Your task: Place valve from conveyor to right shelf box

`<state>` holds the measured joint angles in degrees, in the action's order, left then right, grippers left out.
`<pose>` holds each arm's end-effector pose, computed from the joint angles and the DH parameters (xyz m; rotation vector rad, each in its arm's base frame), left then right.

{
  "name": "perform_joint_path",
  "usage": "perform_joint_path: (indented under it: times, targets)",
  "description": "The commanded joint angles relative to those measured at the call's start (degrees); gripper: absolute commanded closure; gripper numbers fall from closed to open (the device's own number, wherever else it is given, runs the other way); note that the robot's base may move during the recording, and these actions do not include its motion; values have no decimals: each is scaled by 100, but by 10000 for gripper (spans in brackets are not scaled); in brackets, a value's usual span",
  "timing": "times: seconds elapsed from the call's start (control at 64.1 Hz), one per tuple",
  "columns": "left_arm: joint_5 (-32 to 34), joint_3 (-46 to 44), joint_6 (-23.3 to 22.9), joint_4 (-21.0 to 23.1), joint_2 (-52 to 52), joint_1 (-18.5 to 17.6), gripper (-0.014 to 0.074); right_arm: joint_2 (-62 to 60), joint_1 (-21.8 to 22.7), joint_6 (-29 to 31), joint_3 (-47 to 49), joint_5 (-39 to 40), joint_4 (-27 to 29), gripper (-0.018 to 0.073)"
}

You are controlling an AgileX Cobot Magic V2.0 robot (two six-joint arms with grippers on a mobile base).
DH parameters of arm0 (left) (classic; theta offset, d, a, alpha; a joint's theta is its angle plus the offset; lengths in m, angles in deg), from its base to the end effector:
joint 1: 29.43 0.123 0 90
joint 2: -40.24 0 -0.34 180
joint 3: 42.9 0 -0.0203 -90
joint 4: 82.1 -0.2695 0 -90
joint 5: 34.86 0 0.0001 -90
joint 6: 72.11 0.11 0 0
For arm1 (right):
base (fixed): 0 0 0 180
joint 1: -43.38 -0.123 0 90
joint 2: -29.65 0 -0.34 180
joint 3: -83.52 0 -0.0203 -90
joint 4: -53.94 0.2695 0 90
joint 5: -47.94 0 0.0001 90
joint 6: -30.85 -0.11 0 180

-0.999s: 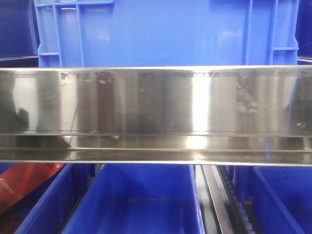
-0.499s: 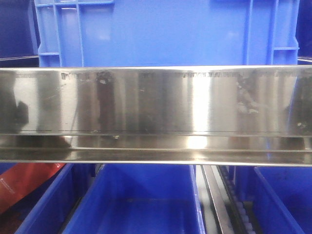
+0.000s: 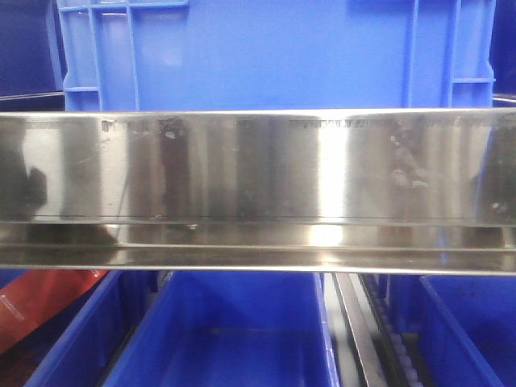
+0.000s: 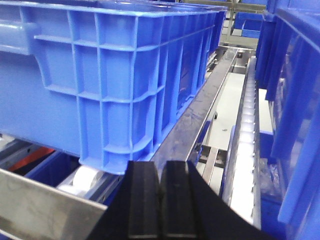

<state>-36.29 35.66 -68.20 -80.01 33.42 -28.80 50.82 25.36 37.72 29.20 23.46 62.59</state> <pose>0.0392 0.0003 0.2113 0.0165 1.5151 0.0336 0.0425 0.0211 0.3143 -0.3041 1.7228 0.2976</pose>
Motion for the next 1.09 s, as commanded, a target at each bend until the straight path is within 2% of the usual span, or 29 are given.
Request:
perform_joint_path:
  times: [0.0, 0.109, 0.297, 0.484, 0.718, 0.78, 0.812, 1.077]
  targets:
    - [107, -8, 15, 32, 30, 10, 707, -24, 26, -1, -30, 332, -44, 715]
    - [107, -8, 15, 32, 30, 10, 707, -87, 129, -1, -30, 599, -44, 715]
    - [107, -8, 15, 32, 30, 10, 707, -264, 1284, -1, -595, 1003, -49, 715]
    - [107, -8, 15, 32, 30, 10, 707, -851, 1893, -1, -1411, 1479, -49, 715]
    - [107, -8, 15, 32, 30, 10, 707, -1464, 1923, -1, -2416, 1979, -59, 715]
    - [107, -8, 15, 32, 30, 10, 707, -1464, 1901, -1, -2416, 2181, -59, 715]
    - [107, -8, 15, 32, 30, 10, 707, -1464, 1892, -1, -2416, 1962, -71, 715]
    - [107, -8, 15, 32, 30, 10, 707, -1464, 1892, -1, -2416, 2071, -162, 715]
